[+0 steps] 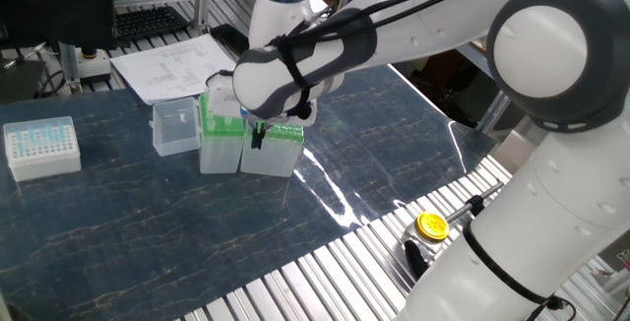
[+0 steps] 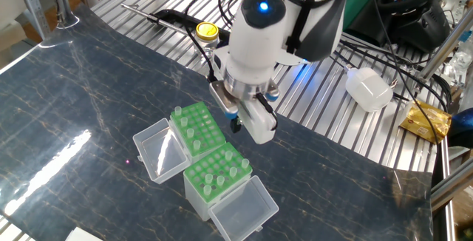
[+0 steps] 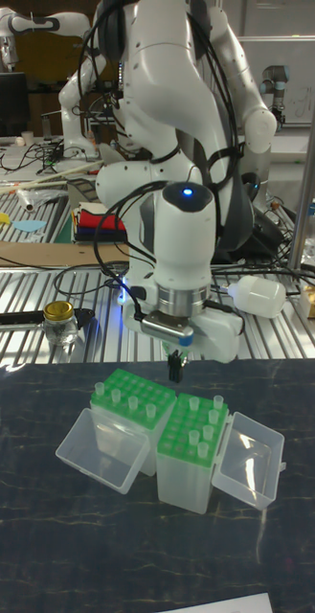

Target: Transfer all large pipette tips from one holder to another

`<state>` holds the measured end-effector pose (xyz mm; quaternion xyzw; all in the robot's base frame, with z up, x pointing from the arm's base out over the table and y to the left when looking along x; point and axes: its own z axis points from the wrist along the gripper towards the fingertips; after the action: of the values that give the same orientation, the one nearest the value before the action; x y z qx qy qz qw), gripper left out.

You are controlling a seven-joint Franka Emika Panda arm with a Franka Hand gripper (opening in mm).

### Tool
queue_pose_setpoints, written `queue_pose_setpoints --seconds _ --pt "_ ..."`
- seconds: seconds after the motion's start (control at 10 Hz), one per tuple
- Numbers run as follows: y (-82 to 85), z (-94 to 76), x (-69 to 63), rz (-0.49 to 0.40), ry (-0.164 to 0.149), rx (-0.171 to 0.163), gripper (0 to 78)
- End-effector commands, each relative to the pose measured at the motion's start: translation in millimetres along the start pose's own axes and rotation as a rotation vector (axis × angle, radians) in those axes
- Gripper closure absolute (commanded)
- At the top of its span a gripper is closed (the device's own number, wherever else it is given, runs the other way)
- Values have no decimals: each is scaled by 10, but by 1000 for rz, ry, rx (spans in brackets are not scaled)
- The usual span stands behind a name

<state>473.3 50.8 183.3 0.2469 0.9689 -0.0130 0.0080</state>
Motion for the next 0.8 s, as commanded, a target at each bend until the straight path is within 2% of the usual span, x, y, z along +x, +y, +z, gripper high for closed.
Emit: queue_pose_setpoints --seconds 0.1,0.4,0.7,0.8 --pt "1 19 -34 -2 -13 -2 764" --pt "-7 59 -97 4 -29 -18 764" --pt "-10 77 -155 33 -58 -36 764" --pt "-5 80 -197 49 -77 -46 764"
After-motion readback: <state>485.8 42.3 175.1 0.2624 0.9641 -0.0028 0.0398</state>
